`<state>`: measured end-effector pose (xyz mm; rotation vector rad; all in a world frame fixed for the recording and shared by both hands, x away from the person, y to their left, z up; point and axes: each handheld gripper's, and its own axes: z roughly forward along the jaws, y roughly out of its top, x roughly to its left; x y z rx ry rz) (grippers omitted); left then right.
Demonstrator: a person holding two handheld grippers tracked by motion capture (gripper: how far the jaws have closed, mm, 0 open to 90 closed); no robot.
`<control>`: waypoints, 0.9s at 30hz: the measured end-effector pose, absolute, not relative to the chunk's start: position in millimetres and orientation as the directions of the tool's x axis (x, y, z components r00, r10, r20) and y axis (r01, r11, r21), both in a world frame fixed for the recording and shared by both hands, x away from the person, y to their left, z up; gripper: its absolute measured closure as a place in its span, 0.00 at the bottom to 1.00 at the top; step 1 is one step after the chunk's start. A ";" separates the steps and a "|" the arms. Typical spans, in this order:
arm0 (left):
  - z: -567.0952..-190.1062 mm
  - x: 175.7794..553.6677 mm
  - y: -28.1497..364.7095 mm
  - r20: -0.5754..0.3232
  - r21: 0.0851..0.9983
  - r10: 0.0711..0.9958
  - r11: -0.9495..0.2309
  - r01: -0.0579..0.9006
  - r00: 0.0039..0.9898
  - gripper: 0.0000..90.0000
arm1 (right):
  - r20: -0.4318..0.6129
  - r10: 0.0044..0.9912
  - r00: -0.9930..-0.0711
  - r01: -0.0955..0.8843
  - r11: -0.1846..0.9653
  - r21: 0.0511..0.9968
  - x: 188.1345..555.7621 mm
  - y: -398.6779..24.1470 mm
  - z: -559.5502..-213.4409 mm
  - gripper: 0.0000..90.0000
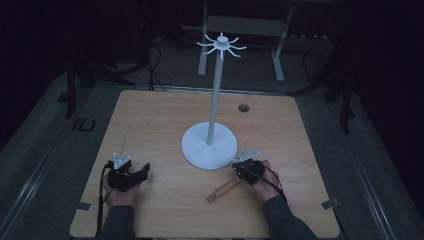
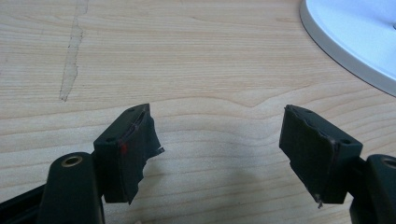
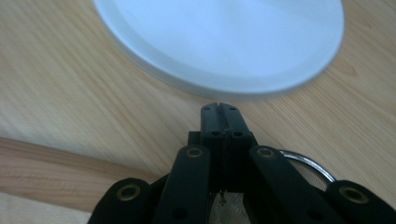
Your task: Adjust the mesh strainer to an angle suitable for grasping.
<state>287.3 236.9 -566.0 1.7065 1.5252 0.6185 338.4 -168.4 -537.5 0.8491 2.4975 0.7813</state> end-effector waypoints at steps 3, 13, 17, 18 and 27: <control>-566.0 287.3 236.9 -0.124 0.790 0.977 -0.008 0.613 0.174 0.29 | -0.183 0.671 -0.719 0.455 0.652 0.606 340.1 -176.7 -537.7 1.00; -566.1 287.4 236.6 -0.123 0.790 0.977 -0.008 0.613 0.172 0.29 | -0.173 0.761 -0.626 0.559 0.592 0.581 336.6 -228.9 -540.0 0.97; -566.1 287.5 236.2 -0.121 0.790 0.978 -0.010 0.612 0.172 0.29 | -0.159 0.778 -0.607 0.589 0.575 0.567 335.1 -247.2 -538.9 0.92; -566.1 287.6 236.1 -0.119 0.791 0.978 -0.011 0.612 0.171 0.29 | -0.154 0.765 -0.625 0.585 0.590 0.557 333.8 -249.5 -537.0 0.88; -566.2 287.6 236.3 -0.121 0.790 0.977 -0.011 0.613 0.173 0.29 | -0.198 0.588 -0.784 0.415 0.734 0.537 316.2 -234.5 -510.2 0.54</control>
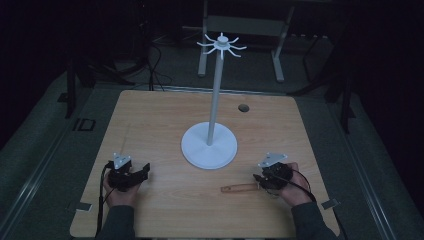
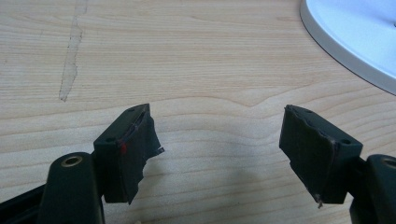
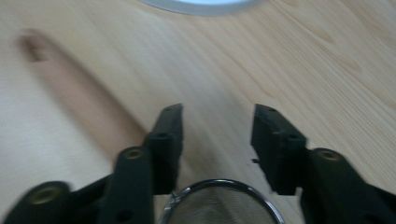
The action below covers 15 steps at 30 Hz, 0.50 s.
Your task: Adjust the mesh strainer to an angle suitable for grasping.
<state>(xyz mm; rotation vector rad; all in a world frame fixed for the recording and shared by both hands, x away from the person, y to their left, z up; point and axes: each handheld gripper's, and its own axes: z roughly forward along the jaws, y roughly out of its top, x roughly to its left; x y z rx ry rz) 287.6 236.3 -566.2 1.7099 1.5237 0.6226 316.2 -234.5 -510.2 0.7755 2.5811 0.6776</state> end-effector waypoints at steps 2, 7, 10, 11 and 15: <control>-566.1 287.5 236.3 -0.119 0.790 0.977 -0.013 0.613 0.174 0.29 | -0.192 0.549 -0.813 0.388 0.758 0.524 313.8 -230.2 -507.0 0.48; -566.2 287.6 236.3 -0.121 0.790 0.977 -0.010 0.613 0.173 0.29 | -0.171 0.439 -0.882 0.327 0.832 0.449 310.2 -217.4 -507.8 0.43; -566.2 287.7 236.3 -0.122 0.790 0.977 -0.009 0.613 0.172 0.29 | -0.153 0.396 -0.905 0.307 0.860 0.408 310.2 -211.7 -511.3 0.47; -566.2 287.7 236.3 -0.122 0.790 0.977 -0.009 0.613 0.172 0.29 | -0.143 0.386 -0.911 0.305 0.867 0.394 310.6 -210.1 -512.7 0.50; -566.2 287.6 236.2 -0.121 0.790 0.978 -0.010 0.613 0.172 0.29 | -0.122 0.374 -0.919 0.314 0.884 0.347 313.4 -205.5 -517.7 0.64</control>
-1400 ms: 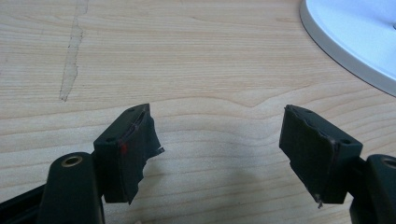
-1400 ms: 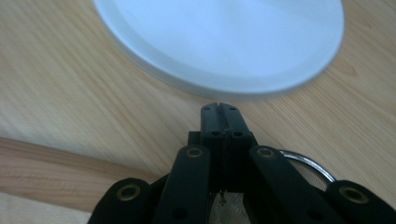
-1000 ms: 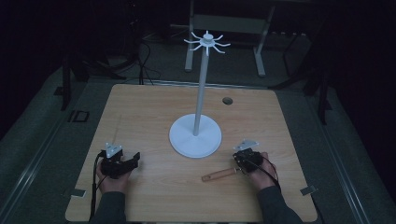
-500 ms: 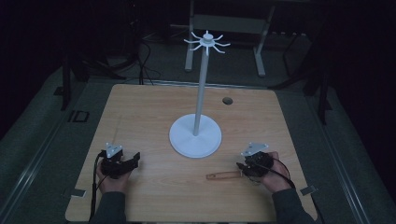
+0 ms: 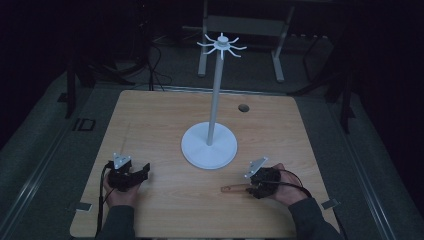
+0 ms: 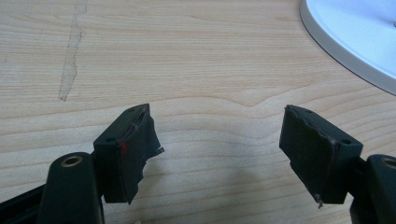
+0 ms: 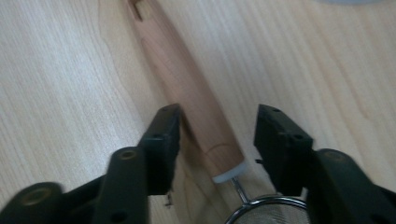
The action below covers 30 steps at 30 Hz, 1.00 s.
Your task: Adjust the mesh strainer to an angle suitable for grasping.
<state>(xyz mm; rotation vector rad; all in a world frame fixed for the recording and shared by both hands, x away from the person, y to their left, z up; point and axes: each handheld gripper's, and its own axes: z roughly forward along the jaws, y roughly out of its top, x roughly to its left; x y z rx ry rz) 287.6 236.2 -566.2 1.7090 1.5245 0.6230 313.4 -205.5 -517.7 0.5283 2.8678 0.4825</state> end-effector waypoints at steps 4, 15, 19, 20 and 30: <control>-566.2 287.6 236.2 -0.121 0.790 0.978 -0.010 0.613 0.173 0.29 | -0.121 0.414 -0.902 0.355 0.873 0.335 318.9 -206.3 -517.1 0.73; -566.2 287.6 236.4 -0.123 0.790 0.977 -0.009 0.614 0.173 0.29 | -0.084 0.418 -0.904 0.402 0.901 0.162 335.7 -197.8 -518.2 0.73; -566.2 287.6 236.4 -0.123 0.790 0.977 -0.009 0.613 0.173 0.29 | -0.056 0.437 -0.898 0.428 0.895 0.127 342.0 -196.7 -522.8 0.71; -566.2 287.6 236.4 -0.123 0.790 0.977 -0.009 0.613 0.173 0.29 | -0.048 0.442 -0.896 0.434 0.892 0.125 343.4 -197.3 -522.8 0.72; -566.1 287.7 236.5 -0.124 0.790 0.977 -0.008 0.613 0.173 0.29 | -0.050 0.472 -0.880 0.457 0.871 0.179 339.5 -203.9 -520.7 0.77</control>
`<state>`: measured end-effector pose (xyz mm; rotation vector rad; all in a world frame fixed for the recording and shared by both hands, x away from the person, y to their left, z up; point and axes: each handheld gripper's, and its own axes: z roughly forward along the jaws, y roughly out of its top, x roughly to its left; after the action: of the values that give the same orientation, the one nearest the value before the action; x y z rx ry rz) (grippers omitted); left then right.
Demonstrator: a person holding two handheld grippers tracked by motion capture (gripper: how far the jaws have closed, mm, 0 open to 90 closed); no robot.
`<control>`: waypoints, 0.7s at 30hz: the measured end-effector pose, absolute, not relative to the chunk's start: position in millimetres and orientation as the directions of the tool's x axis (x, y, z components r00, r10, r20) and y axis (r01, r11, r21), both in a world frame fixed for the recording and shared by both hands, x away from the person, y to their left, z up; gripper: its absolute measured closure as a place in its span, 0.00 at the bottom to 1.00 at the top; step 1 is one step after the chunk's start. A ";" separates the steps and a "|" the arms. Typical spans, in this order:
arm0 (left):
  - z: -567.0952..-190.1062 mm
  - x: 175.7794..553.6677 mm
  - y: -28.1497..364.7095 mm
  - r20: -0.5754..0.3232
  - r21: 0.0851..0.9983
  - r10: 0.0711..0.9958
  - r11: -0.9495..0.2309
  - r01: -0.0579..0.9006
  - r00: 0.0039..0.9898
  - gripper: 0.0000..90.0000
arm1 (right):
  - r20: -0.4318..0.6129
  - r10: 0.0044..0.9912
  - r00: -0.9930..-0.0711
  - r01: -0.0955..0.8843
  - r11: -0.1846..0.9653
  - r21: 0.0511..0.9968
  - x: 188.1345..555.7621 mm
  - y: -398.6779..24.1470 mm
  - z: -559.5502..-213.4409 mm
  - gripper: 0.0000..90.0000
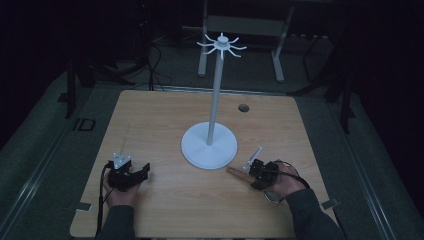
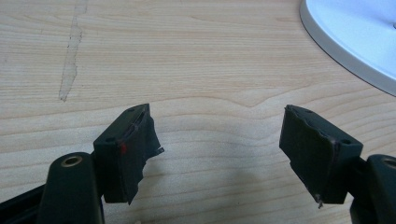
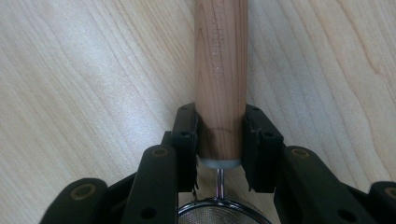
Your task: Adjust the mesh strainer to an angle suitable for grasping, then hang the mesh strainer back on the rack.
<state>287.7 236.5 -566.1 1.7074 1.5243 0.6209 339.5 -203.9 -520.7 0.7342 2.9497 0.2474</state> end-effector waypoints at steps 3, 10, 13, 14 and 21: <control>-566.1 287.7 236.6 -0.124 0.790 0.977 -0.008 0.613 0.173 0.29 | -0.050 0.474 -0.879 0.455 0.865 0.212 337.2 -206.2 -518.9 0.77; -566.2 287.6 236.4 -0.123 0.791 0.977 -0.008 0.612 0.173 0.29 | -0.060 0.481 -0.874 0.449 0.851 0.273 332.3 -209.3 -517.5 0.77; -566.2 287.8 236.7 -0.125 0.790 0.977 -0.007 0.614 0.172 0.29 | -0.062 0.491 -0.869 0.453 0.840 0.300 330.3 -210.7 -516.2 0.77; -566.2 287.8 236.6 -0.125 0.789 0.977 -0.007 0.614 0.172 0.29 | -0.061 0.494 -0.867 0.453 0.835 0.312 330.1 -211.1 -515.9 0.77; -566.2 287.6 236.5 -0.123 0.790 0.977 -0.008 0.613 0.172 0.29 | -0.065 0.513 -0.856 0.452 0.804 0.387 328.0 -211.5 -512.9 0.77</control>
<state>287.6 236.5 -566.2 1.7077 1.5247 0.6212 328.0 -211.5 -512.9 0.7616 2.8237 0.5433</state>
